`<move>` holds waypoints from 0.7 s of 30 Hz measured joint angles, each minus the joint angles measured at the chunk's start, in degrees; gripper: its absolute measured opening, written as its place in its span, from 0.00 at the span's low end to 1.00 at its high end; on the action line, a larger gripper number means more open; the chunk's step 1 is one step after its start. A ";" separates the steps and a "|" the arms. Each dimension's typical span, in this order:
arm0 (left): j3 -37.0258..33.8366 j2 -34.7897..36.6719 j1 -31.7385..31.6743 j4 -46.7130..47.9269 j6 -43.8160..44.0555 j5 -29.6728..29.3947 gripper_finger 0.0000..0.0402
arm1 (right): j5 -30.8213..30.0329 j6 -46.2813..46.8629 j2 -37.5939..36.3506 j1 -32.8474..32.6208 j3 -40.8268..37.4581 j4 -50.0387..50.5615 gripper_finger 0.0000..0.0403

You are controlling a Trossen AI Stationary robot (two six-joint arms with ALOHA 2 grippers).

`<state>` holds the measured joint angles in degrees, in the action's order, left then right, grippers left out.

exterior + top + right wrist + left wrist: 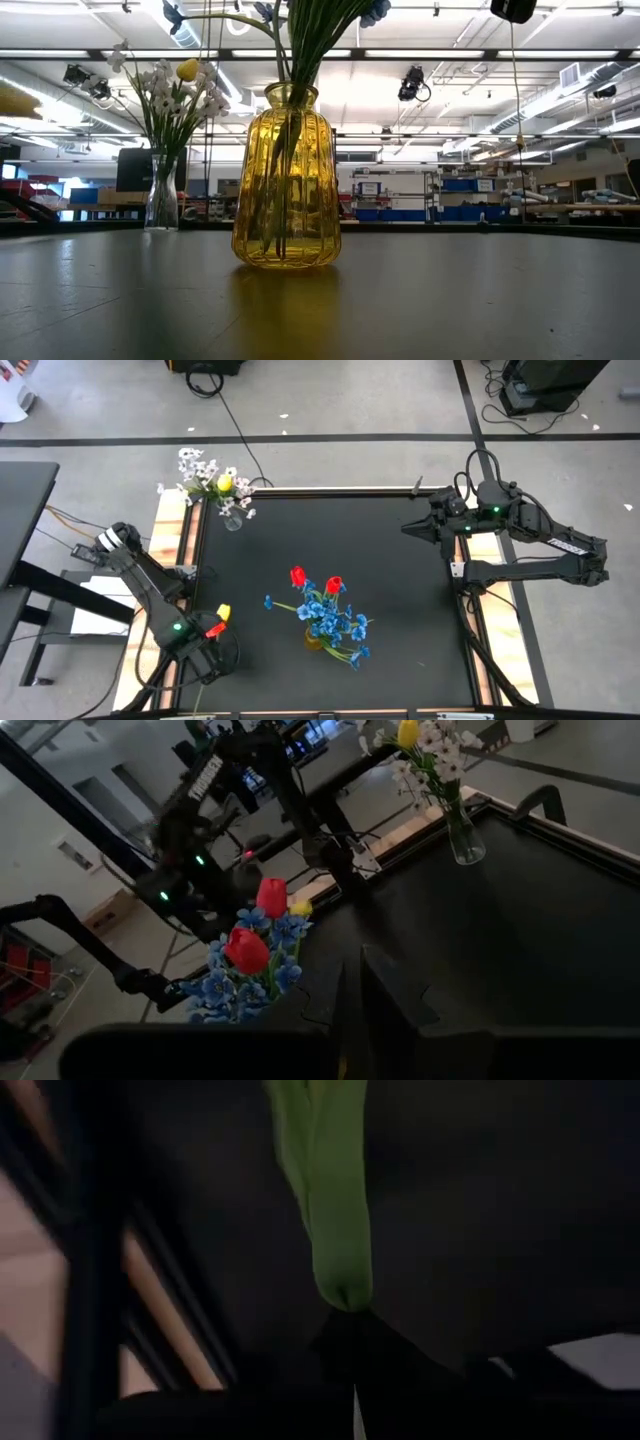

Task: Sort flowers into vase by color
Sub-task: Put the yellow flower into the transparent vase

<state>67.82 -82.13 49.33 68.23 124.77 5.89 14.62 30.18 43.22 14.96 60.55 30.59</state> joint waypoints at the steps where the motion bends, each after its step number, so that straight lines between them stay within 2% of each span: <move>1: 2.76 0.00 -0.24 3.39 -0.33 -1.47 0.01 | -0.01 -0.15 0.00 0.00 0.00 -0.02 0.12; 3: 8.52 0.00 -0.69 9.13 -1.62 -6.15 0.01 | -0.03 -0.27 0.02 0.00 -0.02 -0.09 0.12; 6: 16.75 0.00 -1.14 16.89 -4.60 -17.04 0.01 | -0.37 -0.02 0.66 0.02 -0.02 -1.73 0.12; 10: 26.04 0.07 -2.01 19.88 -17.79 -35.79 0.01 | -1.41 3.29 2.50 0.00 -1.87 -11.93 0.12; 12: 29.82 0.07 -3.02 20.43 -24.34 -42.35 0.01 | -1.06 4.78 3.91 0.00 -2.95 -17.35 0.13; 15: 34.82 0.07 -6.03 21.58 -32.50 -45.28 0.01 | -0.48 6.23 5.75 0.00 -4.31 -23.17 0.15; 21: 41.82 0.02 -15.15 21.92 -52.65 -45.22 0.01 | -2.70 6.27 9.82 -0.96 -4.98 -31.14 0.17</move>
<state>109.64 -82.11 34.18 90.15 72.12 -39.34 11.93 36.45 53.04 14.00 55.57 -0.55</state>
